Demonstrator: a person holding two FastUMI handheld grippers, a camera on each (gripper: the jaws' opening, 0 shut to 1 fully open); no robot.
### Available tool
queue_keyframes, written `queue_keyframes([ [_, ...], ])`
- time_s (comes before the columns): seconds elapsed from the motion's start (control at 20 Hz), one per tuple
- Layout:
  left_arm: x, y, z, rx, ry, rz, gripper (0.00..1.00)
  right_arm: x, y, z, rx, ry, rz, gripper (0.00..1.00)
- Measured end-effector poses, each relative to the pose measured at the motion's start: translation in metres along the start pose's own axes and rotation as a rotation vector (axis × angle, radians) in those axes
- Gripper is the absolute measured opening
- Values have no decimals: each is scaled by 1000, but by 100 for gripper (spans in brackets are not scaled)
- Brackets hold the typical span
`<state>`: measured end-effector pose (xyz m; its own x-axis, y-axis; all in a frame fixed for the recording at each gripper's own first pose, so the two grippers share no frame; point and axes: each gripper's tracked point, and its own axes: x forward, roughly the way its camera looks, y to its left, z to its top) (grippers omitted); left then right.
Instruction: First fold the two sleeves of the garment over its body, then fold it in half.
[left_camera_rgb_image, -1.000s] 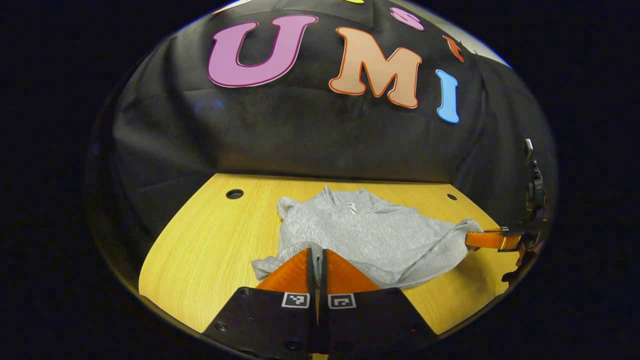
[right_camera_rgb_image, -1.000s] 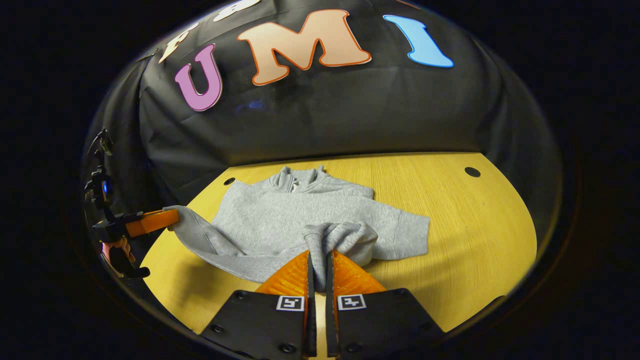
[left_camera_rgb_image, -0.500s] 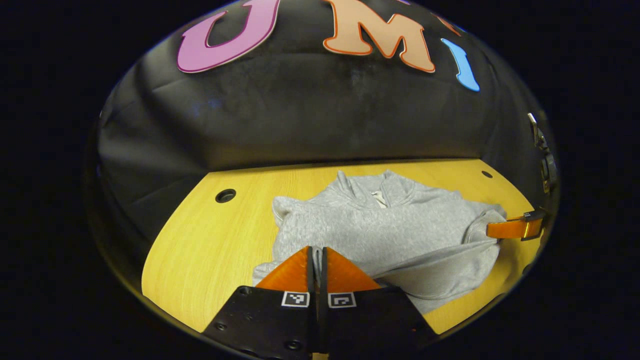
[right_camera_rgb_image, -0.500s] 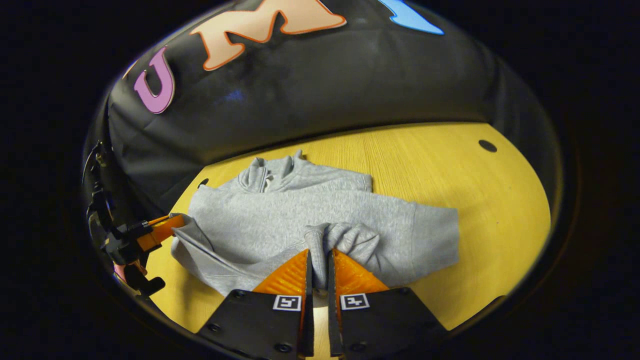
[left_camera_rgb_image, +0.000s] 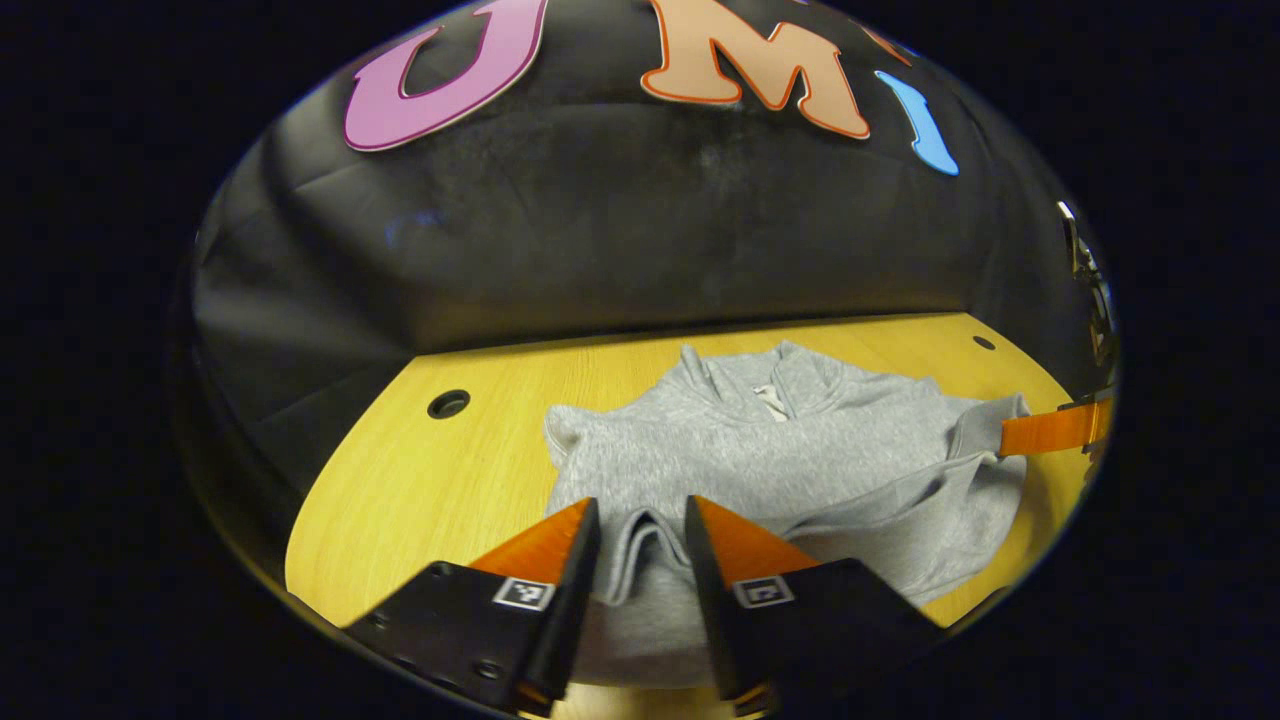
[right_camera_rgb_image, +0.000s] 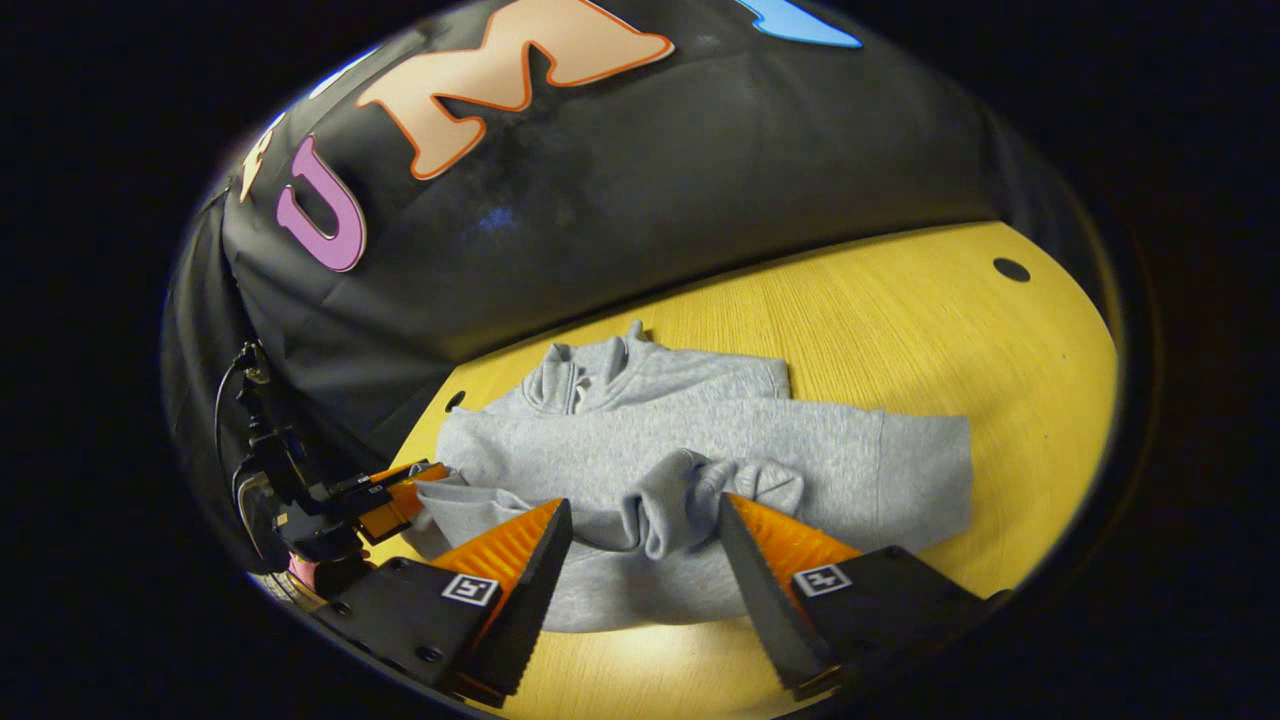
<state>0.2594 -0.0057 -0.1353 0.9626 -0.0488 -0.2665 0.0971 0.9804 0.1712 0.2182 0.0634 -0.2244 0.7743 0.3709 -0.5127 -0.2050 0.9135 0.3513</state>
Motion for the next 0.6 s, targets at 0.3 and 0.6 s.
queue_keyframes([
  [0.3, -58, -14, 63, -45, -121, -109, 96, -48, 32, 49, -183, -141, 0, 97],
  [0.6, -142, -20, 86, -28, -142, -173, 96, -125, 79, 57, -304, -205, 23, 98],
])
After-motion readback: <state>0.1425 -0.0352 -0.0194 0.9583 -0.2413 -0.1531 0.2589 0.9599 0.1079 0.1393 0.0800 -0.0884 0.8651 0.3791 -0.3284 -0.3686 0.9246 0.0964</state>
